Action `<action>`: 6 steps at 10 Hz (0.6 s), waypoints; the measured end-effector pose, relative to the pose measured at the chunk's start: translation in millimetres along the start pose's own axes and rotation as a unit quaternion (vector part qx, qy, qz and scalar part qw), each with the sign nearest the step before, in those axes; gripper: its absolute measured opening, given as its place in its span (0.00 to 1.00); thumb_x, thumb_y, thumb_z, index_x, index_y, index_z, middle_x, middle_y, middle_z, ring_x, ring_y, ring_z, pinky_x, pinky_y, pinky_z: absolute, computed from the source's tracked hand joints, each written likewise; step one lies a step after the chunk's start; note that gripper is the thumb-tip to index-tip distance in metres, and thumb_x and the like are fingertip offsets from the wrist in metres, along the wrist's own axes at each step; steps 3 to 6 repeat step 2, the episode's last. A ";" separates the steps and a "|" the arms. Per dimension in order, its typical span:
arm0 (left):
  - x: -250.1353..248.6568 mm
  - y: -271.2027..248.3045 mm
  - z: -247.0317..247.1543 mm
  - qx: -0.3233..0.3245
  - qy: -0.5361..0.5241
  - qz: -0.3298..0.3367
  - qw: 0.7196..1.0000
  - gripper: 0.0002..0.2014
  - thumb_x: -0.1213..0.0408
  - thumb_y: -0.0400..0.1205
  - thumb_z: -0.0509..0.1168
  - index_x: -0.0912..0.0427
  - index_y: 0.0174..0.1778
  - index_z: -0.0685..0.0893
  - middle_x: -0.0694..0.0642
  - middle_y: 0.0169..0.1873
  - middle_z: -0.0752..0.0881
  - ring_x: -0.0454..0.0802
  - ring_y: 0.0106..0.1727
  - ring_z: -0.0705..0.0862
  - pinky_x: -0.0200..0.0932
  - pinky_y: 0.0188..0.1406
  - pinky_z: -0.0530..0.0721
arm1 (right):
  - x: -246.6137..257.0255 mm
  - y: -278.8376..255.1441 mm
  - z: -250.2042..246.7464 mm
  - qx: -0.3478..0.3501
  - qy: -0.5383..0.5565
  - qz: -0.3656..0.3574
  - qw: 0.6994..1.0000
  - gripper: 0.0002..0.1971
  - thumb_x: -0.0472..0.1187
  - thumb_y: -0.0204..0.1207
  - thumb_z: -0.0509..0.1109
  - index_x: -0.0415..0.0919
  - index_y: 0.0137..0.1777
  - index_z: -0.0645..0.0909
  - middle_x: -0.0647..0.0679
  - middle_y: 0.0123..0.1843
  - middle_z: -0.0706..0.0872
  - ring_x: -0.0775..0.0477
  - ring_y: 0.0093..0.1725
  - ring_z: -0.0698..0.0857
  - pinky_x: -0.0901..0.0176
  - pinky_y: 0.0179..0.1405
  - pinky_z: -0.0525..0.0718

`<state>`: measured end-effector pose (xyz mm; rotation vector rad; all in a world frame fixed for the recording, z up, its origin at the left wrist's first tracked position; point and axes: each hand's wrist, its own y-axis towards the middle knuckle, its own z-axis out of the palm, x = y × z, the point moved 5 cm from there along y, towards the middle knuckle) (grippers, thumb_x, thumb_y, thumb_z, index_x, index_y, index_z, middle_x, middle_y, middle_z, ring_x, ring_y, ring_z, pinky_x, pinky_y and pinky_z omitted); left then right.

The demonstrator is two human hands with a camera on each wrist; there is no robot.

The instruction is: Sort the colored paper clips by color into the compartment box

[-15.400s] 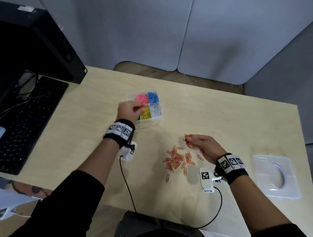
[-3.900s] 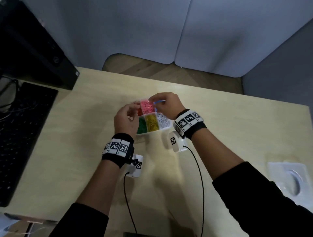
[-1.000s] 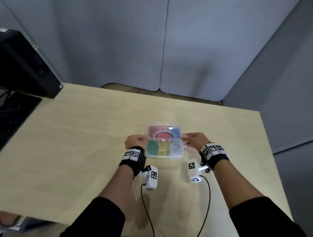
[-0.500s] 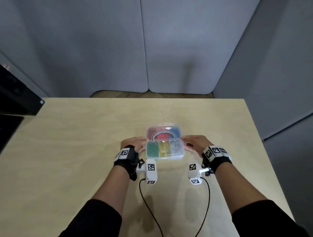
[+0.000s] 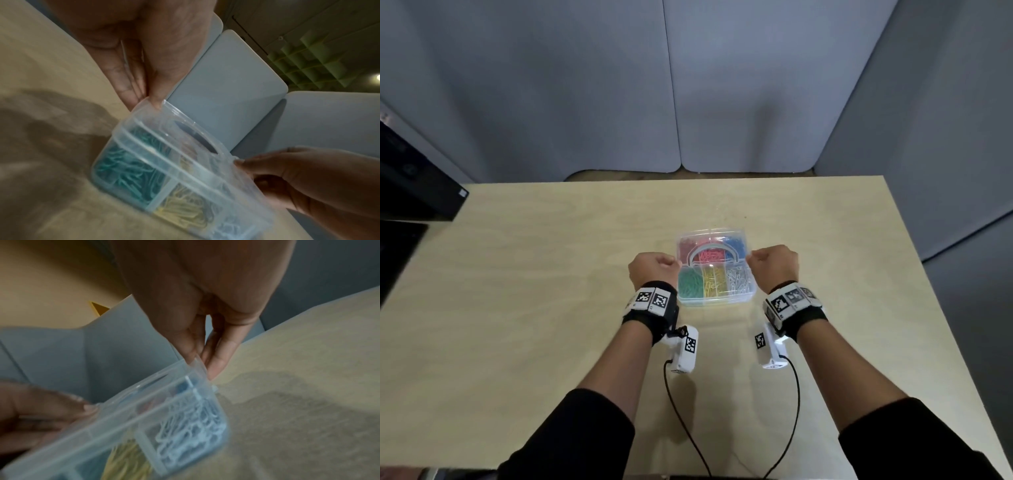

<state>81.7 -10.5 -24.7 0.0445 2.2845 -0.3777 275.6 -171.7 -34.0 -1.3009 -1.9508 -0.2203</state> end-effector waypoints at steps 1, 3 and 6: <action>0.4 -1.9 1.8 -0.015 0.010 0.052 0.998 0.01 0.66 0.73 0.77 0.59 0.38 0.93 0.53 0.38 0.92 0.50 0.40 0.90 0.40 0.51 0.87 | 7.3 -4.5 2.8 -0.014 -0.046 -0.041 0.998 0.11 0.44 0.79 0.71 0.41 0.43 0.93 0.44 0.34 0.89 0.45 0.35 0.84 0.60 0.48 0.86; 8.8 -6.5 2.5 -0.020 -0.023 0.099 0.995 0.03 0.67 0.74 0.77 0.60 0.41 0.92 0.53 0.37 0.91 0.45 0.36 0.88 0.39 0.46 0.87 | -1.5 -6.7 3.9 -0.027 -0.034 -0.079 0.996 0.20 0.44 0.79 0.71 0.48 0.23 0.78 0.57 0.19 0.71 0.56 0.23 0.71 0.63 0.39 0.76; 8.8 -6.5 2.5 -0.020 -0.023 0.099 0.995 0.03 0.67 0.74 0.77 0.60 0.41 0.92 0.53 0.37 0.91 0.45 0.36 0.88 0.39 0.46 0.87 | -1.5 -6.7 3.9 -0.027 -0.034 -0.079 0.996 0.20 0.44 0.79 0.71 0.48 0.23 0.78 0.57 0.19 0.71 0.56 0.23 0.71 0.63 0.39 0.76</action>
